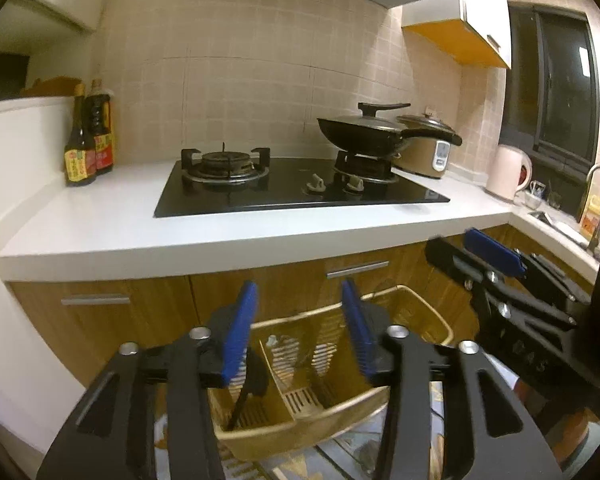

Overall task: Organize utensils
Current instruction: 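Lift both clear spoons into the beige basket and open both tools, then grasp a wooden chopstick with the left tool while the right tool reaches chopsticks, then close the right tool on a wooden chopstick, then lift both chopsticks and carry them over the beige basket, then lower both chopsticks into the beige basket and open both tools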

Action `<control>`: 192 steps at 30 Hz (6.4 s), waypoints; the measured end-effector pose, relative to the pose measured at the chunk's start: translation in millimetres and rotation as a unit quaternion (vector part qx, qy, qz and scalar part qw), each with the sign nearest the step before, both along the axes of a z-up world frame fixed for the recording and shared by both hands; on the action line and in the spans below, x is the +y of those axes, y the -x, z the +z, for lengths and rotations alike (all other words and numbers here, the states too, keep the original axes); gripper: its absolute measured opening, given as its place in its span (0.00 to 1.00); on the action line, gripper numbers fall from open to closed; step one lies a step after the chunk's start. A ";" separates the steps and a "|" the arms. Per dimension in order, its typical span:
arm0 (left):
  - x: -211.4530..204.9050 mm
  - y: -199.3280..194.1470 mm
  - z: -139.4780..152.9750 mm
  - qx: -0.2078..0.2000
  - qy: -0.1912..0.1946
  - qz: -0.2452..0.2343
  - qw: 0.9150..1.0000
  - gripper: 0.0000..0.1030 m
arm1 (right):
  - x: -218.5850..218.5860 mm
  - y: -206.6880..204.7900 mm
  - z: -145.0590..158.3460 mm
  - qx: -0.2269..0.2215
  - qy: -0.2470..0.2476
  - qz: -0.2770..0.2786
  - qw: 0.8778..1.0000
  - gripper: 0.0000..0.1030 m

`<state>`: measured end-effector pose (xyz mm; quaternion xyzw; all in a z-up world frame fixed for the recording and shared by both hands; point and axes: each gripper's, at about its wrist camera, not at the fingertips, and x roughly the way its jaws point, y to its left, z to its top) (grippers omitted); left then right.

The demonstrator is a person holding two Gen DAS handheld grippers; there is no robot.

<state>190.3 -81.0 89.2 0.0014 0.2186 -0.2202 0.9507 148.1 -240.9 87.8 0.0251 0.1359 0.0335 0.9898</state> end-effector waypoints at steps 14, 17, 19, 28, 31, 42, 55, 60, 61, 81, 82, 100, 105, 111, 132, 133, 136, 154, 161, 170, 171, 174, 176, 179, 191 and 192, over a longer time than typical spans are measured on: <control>42.8 54.2 -15.9 0.119 0.042 -0.010 0.992 0.43 | 10.2 64.4 1.1 0.106 0.033 0.019 0.994 0.57; 47.8 54.2 -33.8 0.174 0.054 -0.015 0.983 0.43 | 14.5 70.5 -5.2 0.144 0.034 0.031 0.988 0.57; 51.3 50.7 -49.4 0.210 0.058 -0.012 0.976 0.43 | 16.8 72.3 -13.0 0.175 0.028 0.039 0.983 0.57; 53.2 30.6 -112.0 0.310 0.063 -0.006 0.949 0.43 | 7.4 60.1 -61.7 0.302 -0.026 0.059 0.951 0.57; 50.4 24.2 -122.9 0.324 0.063 -0.004 0.944 0.43 | 1.4 55.8 -79.3 0.334 -0.044 0.058 0.940 0.57; 34.0 -0.5 -157.3 0.356 0.061 0.009 0.932 0.37 | -17.3 47.4 -126.6 0.410 -0.091 0.060 0.905 0.53; 15.0 -1.1 -156.4 0.346 0.027 0.005 0.938 0.19 | -22.4 47.2 -151.5 0.473 -0.084 0.048 0.876 0.25; 4.9 -1.8 -158.8 0.339 0.012 0.009 0.941 0.11 | -9.8 52.9 -151.6 0.473 -0.060 0.047 0.878 0.20; 2.4 -1.3 -158.7 0.336 0.007 0.010 0.942 0.10 | -9.6 54.0 -151.8 0.474 -0.058 0.047 0.877 0.19; 31.4 20.6 -142.1 0.333 0.062 -0.005 0.941 0.02 | -2.0 55.9 -151.4 0.481 -0.013 0.027 0.876 0.12; 33.1 23.4 -141.0 0.332 0.063 -0.006 0.941 0.02 | 8.5 52.6 -154.5 0.481 -0.004 0.028 0.876 0.12; 59.4 49.3 -130.6 0.319 0.057 -0.016 0.946 0.02 | 4.7 37.5 -166.5 0.518 -0.041 0.071 0.851 0.07; 51.7 50.8 -134.4 0.320 0.052 -0.023 0.946 0.02 | 7.7 30.4 -166.8 0.529 -0.041 0.076 0.844 0.12; 51.0 52.9 -133.3 0.317 0.053 -0.029 0.946 0.02 | 18.4 22.3 -162.9 0.539 -0.021 0.074 0.839 0.24; 50.1 67.5 -113.2 0.283 0.062 -0.039 0.956 0.02 | 48.5 60.6 -158.5 0.466 0.044 0.074 0.880 0.04; 49.7 69.1 -108.5 0.276 0.062 -0.039 0.958 0.02 | 44.0 64.3 -154.6 0.458 0.043 0.076 0.885 0.04; 47.3 72.4 -97.9 0.262 0.061 -0.042 0.962 0.02 | 37.3 73.7 -140.8 0.429 0.030 0.089 0.898 0.04; 34.9 75.8 -0.8 0.109 0.072 -0.051 0.990 0.02 | -10.5 95.7 -9.1 0.205 -0.089 0.135 0.965 0.04; 19.7 61.1 50.6 0.013 0.070 -0.032 0.997 0.02 | 2.0 77.2 39.5 0.096 -0.063 0.115 0.987 0.04; 9.5 36.6 76.1 -0.073 0.122 -0.014 0.990 0.02 | -12.0 27.1 71.5 -0.003 -0.053 0.054 0.997 0.04; 7.5 33.3 77.0 -0.080 0.127 -0.010 0.989 0.02 | -14.2 23.1 72.0 -0.009 -0.056 0.051 0.997 0.04; 0.9 23.1 74.8 -0.101 0.137 0.007 0.985 0.02 | -16.5 5.4 69.7 -0.026 -0.063 0.041 0.997 0.04; -3.5 16.7 70.7 -0.107 0.142 0.018 0.984 0.02 | -16.2 -2.0 67.9 -0.032 -0.060 0.035 0.997 0.04; -7.1 5.4 62.4 -0.107 0.148 0.037 0.983 0.02 | -15.2 -11.6 60.3 -0.041 -0.054 0.030 0.997 0.04; 0.7 -18.9 40.5 -0.104 0.194 0.086 0.972 0.02 | -19.6 -33.1 27.4 -0.024 -0.060 0.012 0.998 0.04; 0.5 -20.6 42.6 -0.105 0.195 0.083 0.972 0.02 | -19.3 -32.7 26.7 -0.025 -0.058 0.012 0.998 0.04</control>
